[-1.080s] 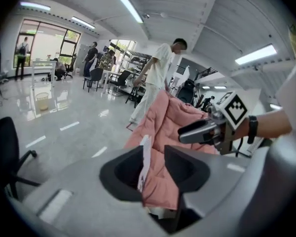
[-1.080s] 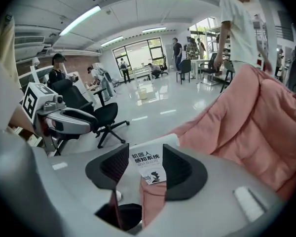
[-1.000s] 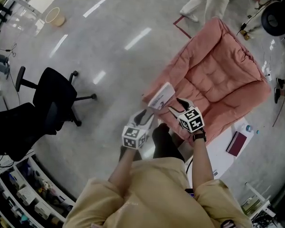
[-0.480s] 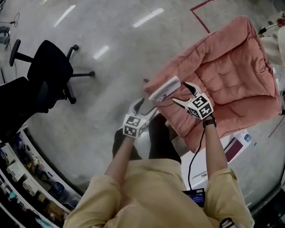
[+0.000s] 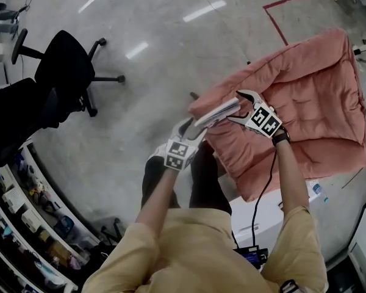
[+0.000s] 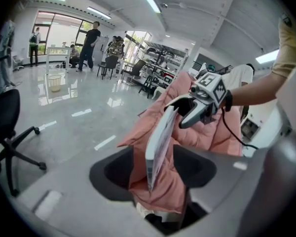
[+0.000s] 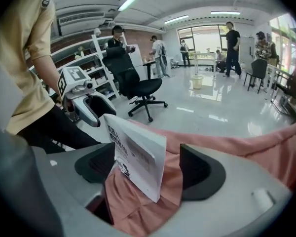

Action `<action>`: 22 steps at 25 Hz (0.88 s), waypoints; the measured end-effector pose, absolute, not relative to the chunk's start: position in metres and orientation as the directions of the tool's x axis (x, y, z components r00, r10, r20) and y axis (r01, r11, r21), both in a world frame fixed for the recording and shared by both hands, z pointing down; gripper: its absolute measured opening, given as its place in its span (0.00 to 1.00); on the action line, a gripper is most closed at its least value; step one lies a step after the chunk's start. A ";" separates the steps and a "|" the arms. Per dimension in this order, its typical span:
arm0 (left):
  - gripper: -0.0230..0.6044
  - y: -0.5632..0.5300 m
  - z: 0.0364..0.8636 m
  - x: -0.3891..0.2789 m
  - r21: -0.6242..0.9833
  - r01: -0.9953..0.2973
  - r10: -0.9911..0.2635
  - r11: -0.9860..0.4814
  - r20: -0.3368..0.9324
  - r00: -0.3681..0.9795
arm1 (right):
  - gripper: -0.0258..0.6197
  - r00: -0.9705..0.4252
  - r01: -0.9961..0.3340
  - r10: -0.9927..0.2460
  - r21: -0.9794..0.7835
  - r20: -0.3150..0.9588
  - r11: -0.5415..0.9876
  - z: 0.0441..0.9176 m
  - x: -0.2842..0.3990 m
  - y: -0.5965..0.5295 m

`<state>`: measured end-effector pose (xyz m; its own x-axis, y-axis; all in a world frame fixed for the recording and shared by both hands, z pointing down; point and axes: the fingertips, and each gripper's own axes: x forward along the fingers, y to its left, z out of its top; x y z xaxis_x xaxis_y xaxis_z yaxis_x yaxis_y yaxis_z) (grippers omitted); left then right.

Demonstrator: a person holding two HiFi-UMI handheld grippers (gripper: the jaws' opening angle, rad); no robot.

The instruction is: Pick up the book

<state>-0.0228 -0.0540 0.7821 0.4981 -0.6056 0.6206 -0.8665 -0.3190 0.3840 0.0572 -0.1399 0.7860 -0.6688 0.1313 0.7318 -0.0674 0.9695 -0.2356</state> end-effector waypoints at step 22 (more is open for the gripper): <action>0.11 -0.037 0.761 -0.017 0.377 -0.833 -0.507 -0.405 0.666 0.548 | 0.16 -0.668 -0.410 -0.127 -0.221 0.733 0.885 0.754 0.078 -0.088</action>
<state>-0.0167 -0.0372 0.7606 0.5479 -0.5067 0.6656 -0.8329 -0.4050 0.3773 0.0785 -0.0879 0.7542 -0.6683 -0.1266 0.7330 -0.4102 0.8848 -0.2211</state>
